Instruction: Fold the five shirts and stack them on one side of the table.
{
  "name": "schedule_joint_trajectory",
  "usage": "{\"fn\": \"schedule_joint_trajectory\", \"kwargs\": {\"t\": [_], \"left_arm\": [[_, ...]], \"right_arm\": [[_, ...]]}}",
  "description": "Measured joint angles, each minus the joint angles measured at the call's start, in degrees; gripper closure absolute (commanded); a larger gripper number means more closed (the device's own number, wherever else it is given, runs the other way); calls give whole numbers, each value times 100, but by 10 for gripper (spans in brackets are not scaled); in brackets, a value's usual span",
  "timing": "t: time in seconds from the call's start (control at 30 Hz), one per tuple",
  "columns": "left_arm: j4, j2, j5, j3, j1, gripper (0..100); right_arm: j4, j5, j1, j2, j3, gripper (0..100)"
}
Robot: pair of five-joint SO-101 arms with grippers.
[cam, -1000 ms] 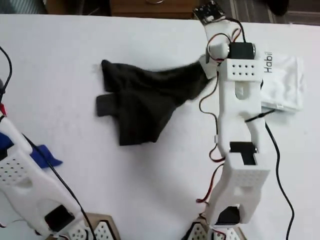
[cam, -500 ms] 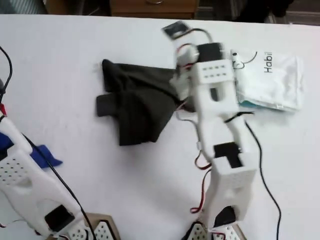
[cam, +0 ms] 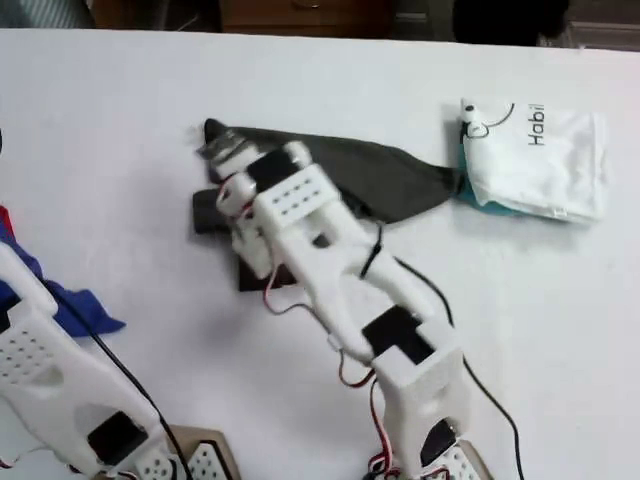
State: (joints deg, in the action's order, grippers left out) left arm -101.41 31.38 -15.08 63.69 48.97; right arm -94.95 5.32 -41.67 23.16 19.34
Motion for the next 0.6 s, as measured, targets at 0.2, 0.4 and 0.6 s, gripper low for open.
{"fn": "schedule_joint_trajectory", "kwargs": {"t": [0.2, 0.4, 0.6], "left_arm": [[0, -62, 0, 0, 9, 789], [0, -62, 0, 0, 9, 789], [0, -62, 0, 0, 9, 789]], "right_arm": [[158, -114, -360, 0, -220, 692], [229, -123, -554, 0, -273, 711], [387, -123, -536, 668, -211, 741]]}}
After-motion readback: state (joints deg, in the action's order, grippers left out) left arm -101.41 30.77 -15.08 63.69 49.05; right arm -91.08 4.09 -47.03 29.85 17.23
